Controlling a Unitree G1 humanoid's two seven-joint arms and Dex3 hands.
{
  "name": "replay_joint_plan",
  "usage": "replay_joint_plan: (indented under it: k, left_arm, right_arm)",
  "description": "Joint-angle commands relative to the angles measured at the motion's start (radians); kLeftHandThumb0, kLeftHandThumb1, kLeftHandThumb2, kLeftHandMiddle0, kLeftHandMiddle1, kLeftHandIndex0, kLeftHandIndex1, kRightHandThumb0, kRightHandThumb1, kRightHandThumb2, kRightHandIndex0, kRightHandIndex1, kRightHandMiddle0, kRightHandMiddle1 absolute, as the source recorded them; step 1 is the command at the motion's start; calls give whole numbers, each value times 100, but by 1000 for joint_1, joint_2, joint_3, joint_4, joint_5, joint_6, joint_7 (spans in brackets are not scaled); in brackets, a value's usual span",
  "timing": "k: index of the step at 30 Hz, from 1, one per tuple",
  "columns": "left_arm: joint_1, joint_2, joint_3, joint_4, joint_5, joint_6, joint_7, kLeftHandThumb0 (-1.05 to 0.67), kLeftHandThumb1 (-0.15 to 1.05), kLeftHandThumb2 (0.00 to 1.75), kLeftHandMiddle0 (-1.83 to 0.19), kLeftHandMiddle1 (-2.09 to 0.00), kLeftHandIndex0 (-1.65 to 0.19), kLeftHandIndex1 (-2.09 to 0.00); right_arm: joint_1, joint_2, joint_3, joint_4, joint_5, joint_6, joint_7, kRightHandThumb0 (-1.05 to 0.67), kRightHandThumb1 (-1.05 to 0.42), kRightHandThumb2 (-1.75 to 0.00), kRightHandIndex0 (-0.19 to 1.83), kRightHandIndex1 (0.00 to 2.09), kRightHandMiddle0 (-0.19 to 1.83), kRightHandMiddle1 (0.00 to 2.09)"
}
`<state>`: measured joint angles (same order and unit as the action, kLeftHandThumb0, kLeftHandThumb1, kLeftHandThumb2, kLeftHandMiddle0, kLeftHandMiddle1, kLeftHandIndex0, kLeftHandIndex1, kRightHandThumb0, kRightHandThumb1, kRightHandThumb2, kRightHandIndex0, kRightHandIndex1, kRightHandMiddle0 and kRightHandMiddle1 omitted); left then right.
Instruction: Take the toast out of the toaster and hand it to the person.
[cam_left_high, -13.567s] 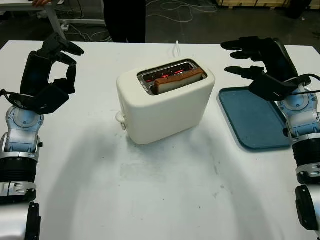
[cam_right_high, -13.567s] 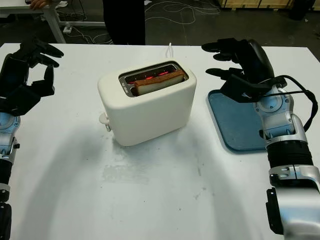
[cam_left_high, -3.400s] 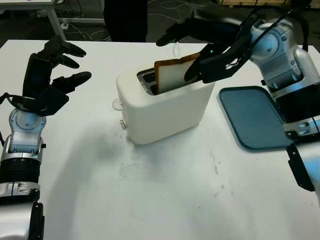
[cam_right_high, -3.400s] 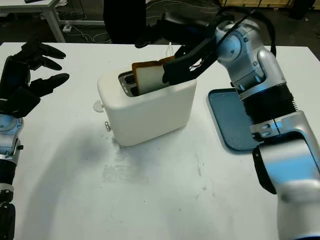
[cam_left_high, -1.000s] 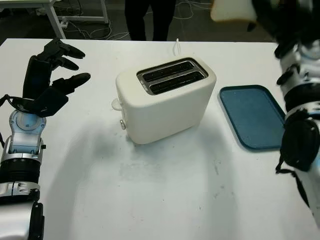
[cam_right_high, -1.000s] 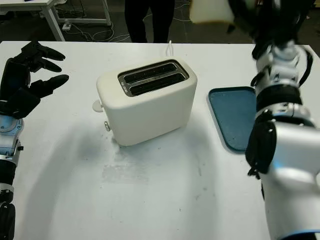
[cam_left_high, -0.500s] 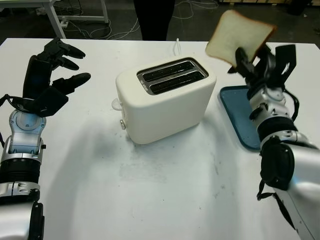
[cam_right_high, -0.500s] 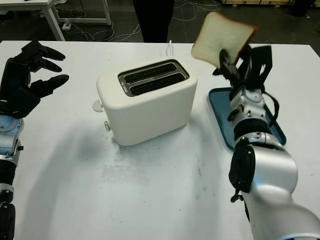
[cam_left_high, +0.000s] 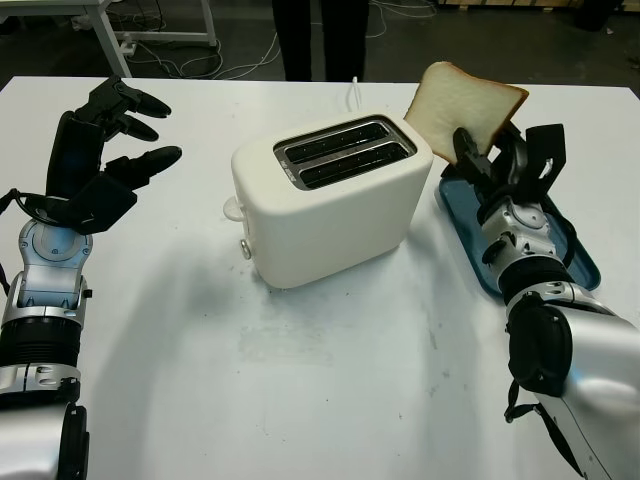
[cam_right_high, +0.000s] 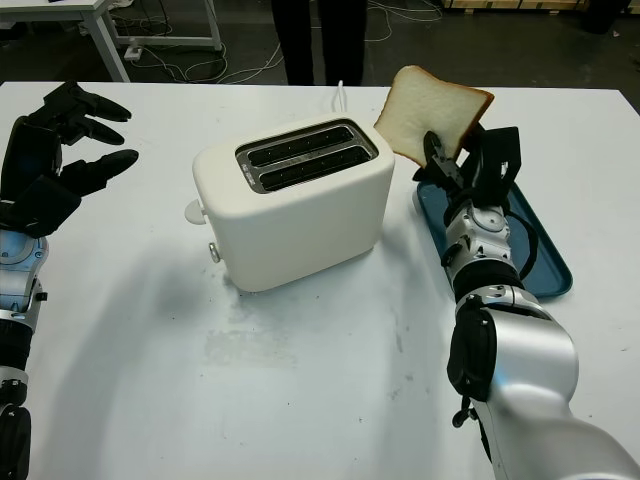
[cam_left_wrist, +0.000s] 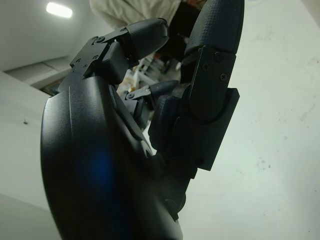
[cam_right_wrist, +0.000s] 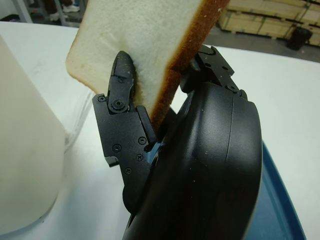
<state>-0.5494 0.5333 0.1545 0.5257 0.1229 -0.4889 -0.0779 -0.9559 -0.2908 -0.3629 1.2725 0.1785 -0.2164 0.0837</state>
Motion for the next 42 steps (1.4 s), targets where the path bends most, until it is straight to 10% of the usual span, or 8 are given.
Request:
replay_joint_plan:
  k: [1, 42]
  left_arm:
    - [5, -4, 0, -5, -11, 10, -6, -93, 92, 16, -41, -130, -36, -119]
    - [7, -3, 2, -12, -14, 10, -14, -91, 92, 15, -40, -131, -35, -119]
  right_arm:
    - [6, -4, -1, 7, -5, -24, -10, -26, -92, -41, 94, 175, 58, 175]
    - [-26, -20, -3, 24, -9, 29, -71, -25, -92, -45, 94, 175, 58, 175]
